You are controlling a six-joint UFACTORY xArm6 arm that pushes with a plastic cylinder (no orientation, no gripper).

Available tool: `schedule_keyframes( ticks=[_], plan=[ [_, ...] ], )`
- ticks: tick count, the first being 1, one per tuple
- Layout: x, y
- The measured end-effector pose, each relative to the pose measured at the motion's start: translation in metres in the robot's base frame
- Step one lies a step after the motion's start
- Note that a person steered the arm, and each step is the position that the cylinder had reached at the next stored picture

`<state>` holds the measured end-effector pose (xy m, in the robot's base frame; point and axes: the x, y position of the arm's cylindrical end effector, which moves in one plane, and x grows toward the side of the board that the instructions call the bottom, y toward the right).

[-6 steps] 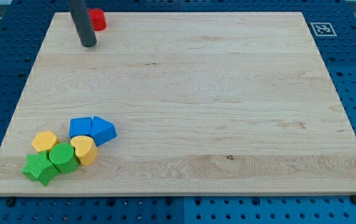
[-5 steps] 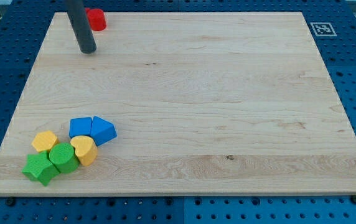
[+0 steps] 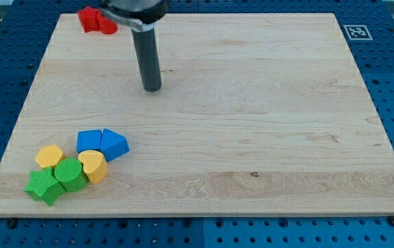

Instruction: Separate blue blocks from group of blocks

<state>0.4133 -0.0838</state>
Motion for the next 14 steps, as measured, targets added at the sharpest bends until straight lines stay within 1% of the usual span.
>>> schedule_keyframes(
  ticks=[2, 3, 6, 7, 8, 9, 10, 11, 12, 14],
  plan=[
    [0.054, 0.0],
    [0.066, 0.0],
    [0.066, 0.001],
    [0.081, 0.001],
    [0.111, 0.008],
    [0.131, 0.011],
    [0.133, 0.014],
    [0.105, 0.019],
    [0.059, 0.02],
    [0.015, -0.031]
  ],
)
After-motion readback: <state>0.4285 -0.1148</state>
